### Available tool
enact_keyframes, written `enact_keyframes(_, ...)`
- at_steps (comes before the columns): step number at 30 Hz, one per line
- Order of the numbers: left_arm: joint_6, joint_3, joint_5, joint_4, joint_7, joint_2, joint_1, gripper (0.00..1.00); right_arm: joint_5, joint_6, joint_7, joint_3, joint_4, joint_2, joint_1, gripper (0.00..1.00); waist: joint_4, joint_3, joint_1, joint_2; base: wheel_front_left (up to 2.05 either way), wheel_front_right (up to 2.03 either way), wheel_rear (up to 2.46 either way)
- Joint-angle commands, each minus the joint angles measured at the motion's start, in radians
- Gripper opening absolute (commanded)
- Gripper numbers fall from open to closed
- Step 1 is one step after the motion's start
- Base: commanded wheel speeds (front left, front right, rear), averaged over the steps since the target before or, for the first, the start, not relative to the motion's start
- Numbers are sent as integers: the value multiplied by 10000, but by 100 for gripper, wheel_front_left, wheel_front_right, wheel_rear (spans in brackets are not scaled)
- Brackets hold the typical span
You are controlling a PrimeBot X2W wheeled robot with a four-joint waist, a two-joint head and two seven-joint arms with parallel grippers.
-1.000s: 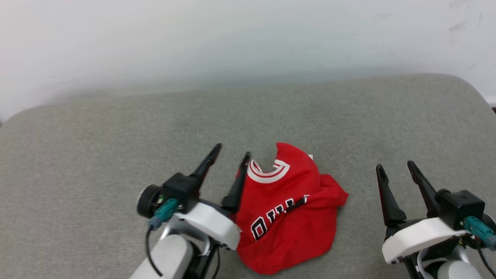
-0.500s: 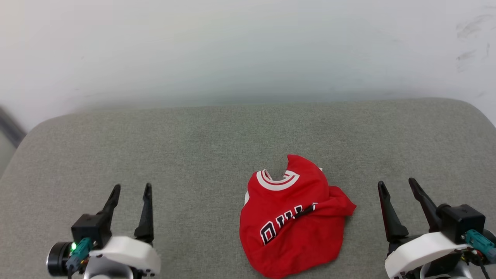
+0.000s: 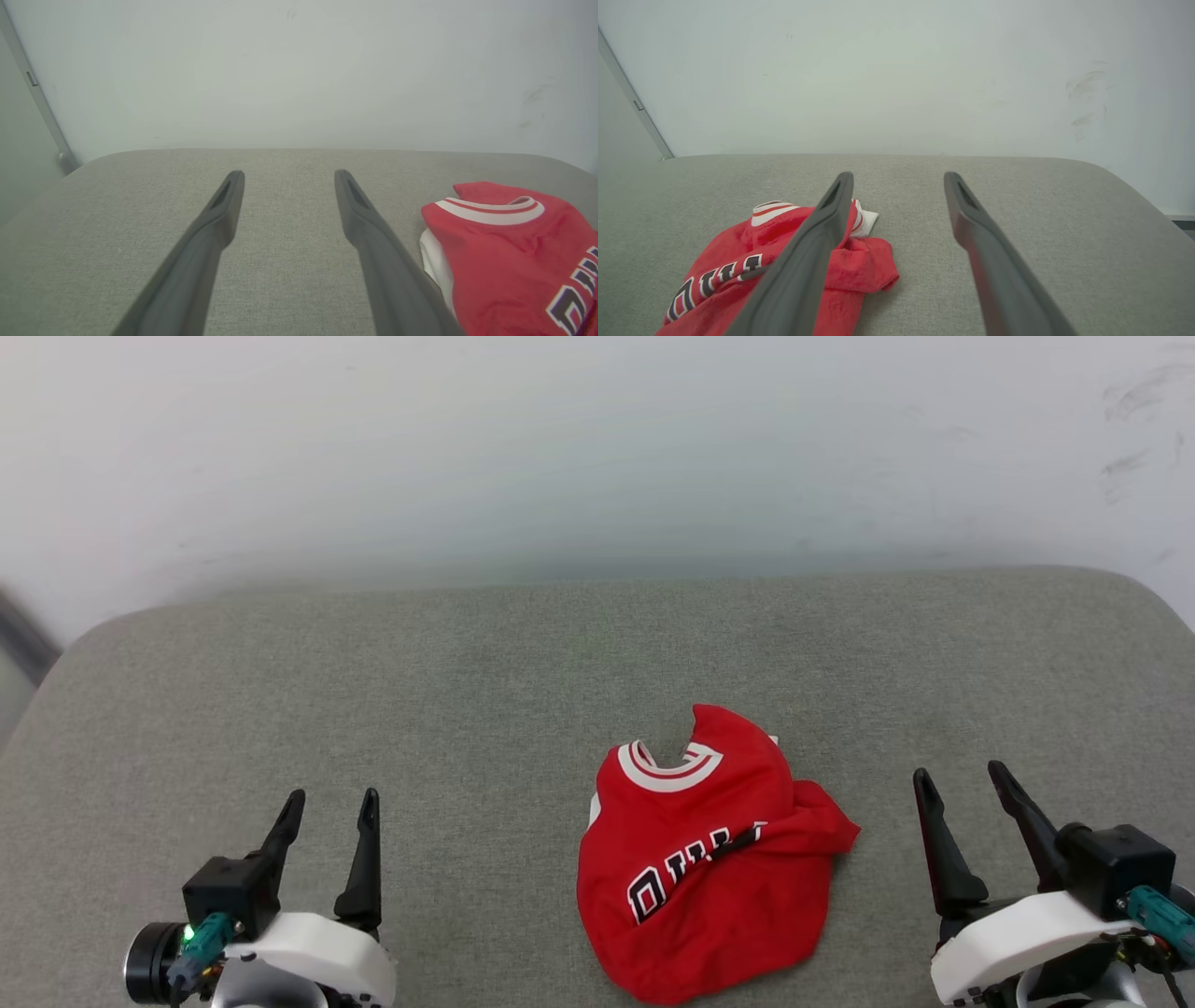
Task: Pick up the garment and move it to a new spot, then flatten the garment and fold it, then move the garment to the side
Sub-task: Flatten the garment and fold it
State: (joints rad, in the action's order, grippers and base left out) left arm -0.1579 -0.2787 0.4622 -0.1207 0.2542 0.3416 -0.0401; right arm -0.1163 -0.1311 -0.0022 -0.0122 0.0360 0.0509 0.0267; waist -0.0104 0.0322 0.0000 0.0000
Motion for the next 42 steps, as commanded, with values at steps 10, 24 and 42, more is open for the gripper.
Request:
enact_keyframes(10, 1401, -1170, 456, -677, -2790, 91, -2339, 100, 80, 5, 70, -8, 222, -8, -215, 100, -195, -636, 0, 0, 0, 0, 0)
enact_keyframes(24, 2699, -3189, 1201, -2202, -6349, -574, -4083, 100, -73, 7, -178, 197, 29, -8, -784, 100, 442, -1941, 0, 0, 0, 0, 0)
enact_keyframes(42, 2767, -4298, 1921, -3098, -7715, -76, -4749, 0, -330, 7, -586, 85, -590, -8, -1075, 100, 1073, -2368, 0, 0, 0, 0, 0)
